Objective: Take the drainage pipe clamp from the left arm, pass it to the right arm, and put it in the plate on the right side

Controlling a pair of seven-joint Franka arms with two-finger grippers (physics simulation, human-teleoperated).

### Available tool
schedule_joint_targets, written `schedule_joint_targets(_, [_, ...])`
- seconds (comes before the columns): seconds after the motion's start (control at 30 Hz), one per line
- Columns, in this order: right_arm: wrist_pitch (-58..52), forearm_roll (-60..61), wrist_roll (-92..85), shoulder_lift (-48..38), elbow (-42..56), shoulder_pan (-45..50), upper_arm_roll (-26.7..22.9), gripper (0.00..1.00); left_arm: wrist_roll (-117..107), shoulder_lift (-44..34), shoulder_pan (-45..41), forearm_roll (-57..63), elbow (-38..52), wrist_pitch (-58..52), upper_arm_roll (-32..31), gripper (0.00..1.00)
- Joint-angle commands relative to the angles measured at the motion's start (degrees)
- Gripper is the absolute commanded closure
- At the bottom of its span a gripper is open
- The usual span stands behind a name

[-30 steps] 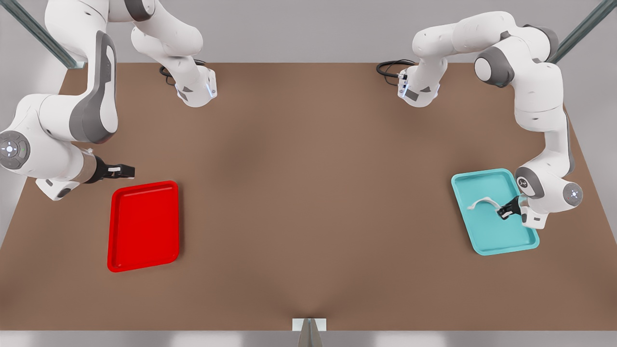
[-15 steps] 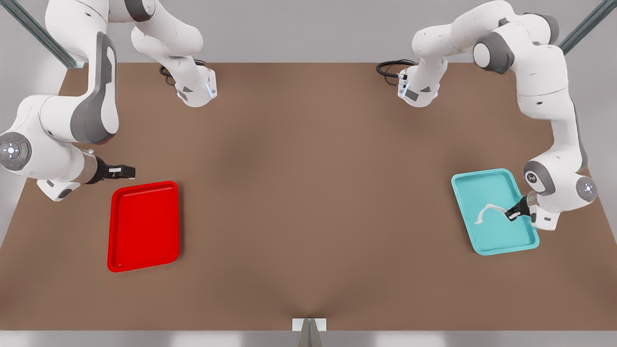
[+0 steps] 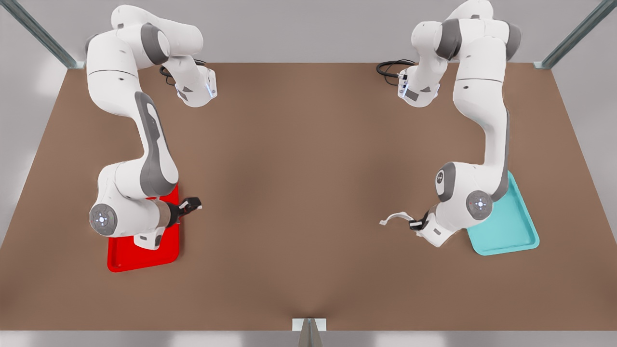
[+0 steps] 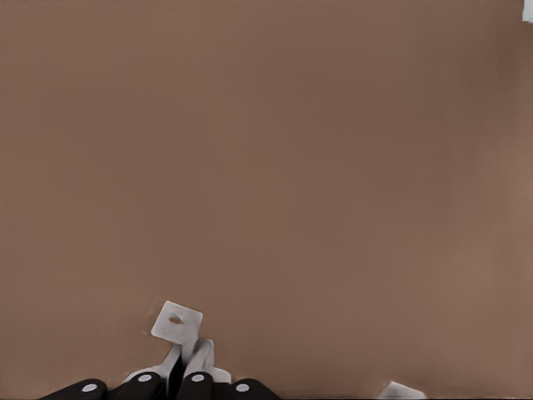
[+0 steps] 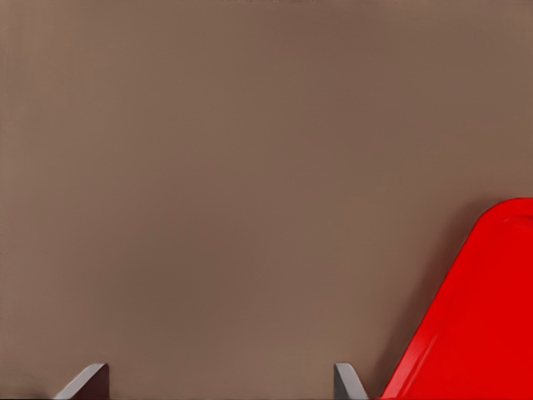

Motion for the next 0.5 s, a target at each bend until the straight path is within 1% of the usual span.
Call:
schedule_joint_targets(0.0, [5.92, 0.29, -44.45, 0.64, -0.12, 1.95, 0.49, 0.0, -24.76, 1.54, -4.2, 1.31, 2.51, -2.3, -0.42, 0.79])
schedule_joint_targets(0.03, [7.95, 0.37, -46.38, 1.34, -0.56, 2.31, 0.49, 0.0, -29.68, 2.77, -6.58, 1.31, 4.53, -2.39, -0.42, 0.79])
schedule_joint_targets(0.07, [9.18, -0.06, -46.91, 1.6, -0.83, 3.36, 0.49, 0.0, -33.28, 4.35, -7.81, 1.22, 8.48, -6.24, -0.42, 0.79])
schedule_joint_targets(0.1, [10.06, -0.24, -46.91, 1.69, -0.74, 4.42, 0.49, 0.0, -35.75, 7.34, -8.78, 1.22, 15.34, -12.49, -0.42, 0.79])
schedule_joint_targets(0.13, [11.72, -0.15, -47.69, 2.04, -1.18, 5.03, 0.49, 0.0, -37.85, 7.87, -9.83, 1.14, 16.05, -12.5, -0.42, 0.79])
schedule_joint_targets(0.2, [18.4, -4.37, -53.75, 2.48, -1.35, 8.19, 0.49, 0.0, -45.93, 9.97, -13.08, 1.05, 20.35, -12.67, -0.51, 0.79])
schedule_joint_targets(0.3, [23.68, -4.64, -57.63, 3.01, -1.0, 9.95, 0.49, 0.0, -52.27, 11.38, -16.86, 1.05, 23.78, -12.93, -0.51, 0.79])
schedule_joint_targets(0.37, [25.44, -4.46, -57.72, 3.1, -1.09, 10.57, 0.49, 0.0, -57.45, 13.84, -18.71, 1.05, 27.74, -12.93, -0.51, 0.79])
schedule_joint_targets(0.47, [28.6, -3.93, -60.88, 3.89, -1.27, 12.59, 0.67, 0.0, -63.79, 15.25, -20.82, 1.14, 30.2, -12.49, -0.25, 0.79])
